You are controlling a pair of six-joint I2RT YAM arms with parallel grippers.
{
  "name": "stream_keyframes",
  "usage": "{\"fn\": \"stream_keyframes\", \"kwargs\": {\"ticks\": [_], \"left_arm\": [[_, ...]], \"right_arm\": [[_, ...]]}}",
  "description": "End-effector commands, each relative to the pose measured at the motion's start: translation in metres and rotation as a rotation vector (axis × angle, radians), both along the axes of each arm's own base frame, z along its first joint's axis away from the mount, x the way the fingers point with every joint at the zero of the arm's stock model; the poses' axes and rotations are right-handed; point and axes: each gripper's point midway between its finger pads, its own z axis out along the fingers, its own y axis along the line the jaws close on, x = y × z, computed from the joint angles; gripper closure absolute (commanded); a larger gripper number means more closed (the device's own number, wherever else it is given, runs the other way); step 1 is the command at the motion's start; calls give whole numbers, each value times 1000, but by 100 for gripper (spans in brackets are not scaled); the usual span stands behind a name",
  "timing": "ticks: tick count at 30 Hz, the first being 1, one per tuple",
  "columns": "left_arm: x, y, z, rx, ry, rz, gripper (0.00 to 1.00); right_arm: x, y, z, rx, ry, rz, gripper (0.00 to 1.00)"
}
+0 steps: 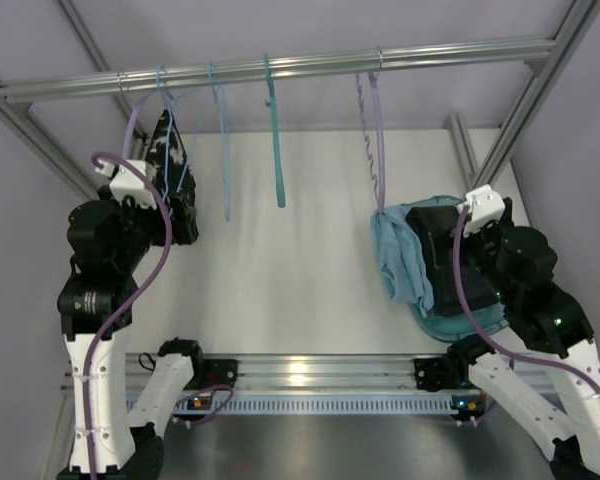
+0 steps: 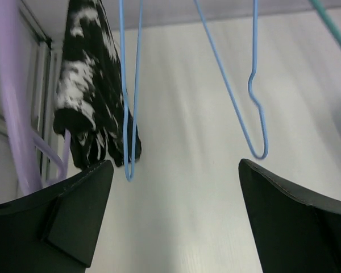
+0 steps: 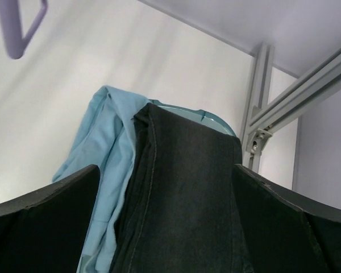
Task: Remove the trousers from the hanger
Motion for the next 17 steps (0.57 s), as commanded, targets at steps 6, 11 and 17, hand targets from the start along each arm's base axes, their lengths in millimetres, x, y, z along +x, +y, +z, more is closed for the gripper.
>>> {"fn": "stream_keyframes", "kwargs": {"ticks": [6, 11, 17], "left_arm": [[-55, 14, -57, 75, 160, 51, 2], [-71, 20, -60, 86, 140, 85, 2], [-74, 27, -57, 92, 133, 129, 2]], "right_arm": [[-20, 9, -9, 94, -51, 77, 0], [-34, 5, -10, 137, -70, 84, 1], [-39, 1, -7, 147, -76, 74, 0]]}}
